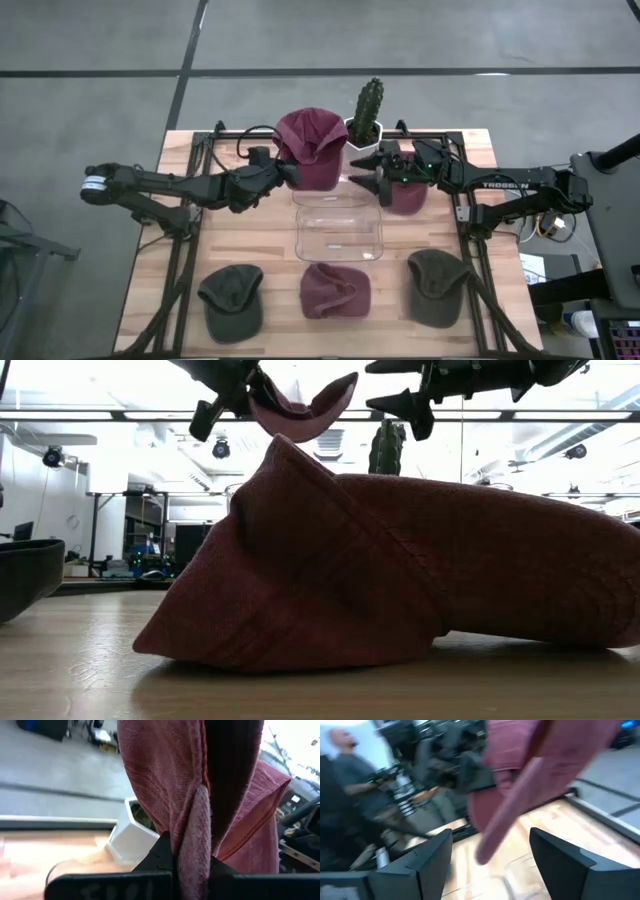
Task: Pick & Place hat
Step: Put the top left red cap into the top transparent bin
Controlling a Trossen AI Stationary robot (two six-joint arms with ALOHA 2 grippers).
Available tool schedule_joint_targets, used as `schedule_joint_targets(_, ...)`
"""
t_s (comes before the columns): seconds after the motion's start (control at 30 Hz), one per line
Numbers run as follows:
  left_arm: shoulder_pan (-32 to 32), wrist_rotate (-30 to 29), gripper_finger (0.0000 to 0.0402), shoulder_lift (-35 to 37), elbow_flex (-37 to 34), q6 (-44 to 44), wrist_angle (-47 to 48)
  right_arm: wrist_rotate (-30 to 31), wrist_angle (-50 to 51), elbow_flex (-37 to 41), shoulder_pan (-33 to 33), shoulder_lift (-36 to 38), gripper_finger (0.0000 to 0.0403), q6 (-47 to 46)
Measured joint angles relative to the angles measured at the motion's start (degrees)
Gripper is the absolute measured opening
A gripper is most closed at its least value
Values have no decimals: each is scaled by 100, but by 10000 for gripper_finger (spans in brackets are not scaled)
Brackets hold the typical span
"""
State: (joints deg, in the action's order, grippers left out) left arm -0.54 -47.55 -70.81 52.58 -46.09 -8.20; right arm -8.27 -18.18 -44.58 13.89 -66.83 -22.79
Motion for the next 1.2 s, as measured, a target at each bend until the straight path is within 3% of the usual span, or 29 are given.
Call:
schedule_joint_targets(0.23, -32, -126, 4, -459, 4, 764, -1060, 654, -23, 0, 4, 0, 263, 54)
schedule_joint_targets(0.5, -32, -237, 4, -757, 296, 995, -1072, 723, -27, 0, 0, 0, 251, 66)
schedule_joint_targets(0.7, -82, -161, 4, -949, 575, 1181, -1070, 1406, -21, 0, 0, 0, 241, 57)
schedule_joint_targets(0.83, -115, -82, 4, -1031, 632, 1170, -1071, 1477, -23, 0, 0, 0, 225, 70)
schedule_joint_targets(1.0, -118, 46, 3, -1066, 632, 1055, -1063, 1482, -11, 0, 0, 0, 164, 70)
schedule_joint_targets(1.2, -120, 105, 3, -1064, 632, 1040, -1076, 1473, -3, 0, 0, 0, 29, 70)
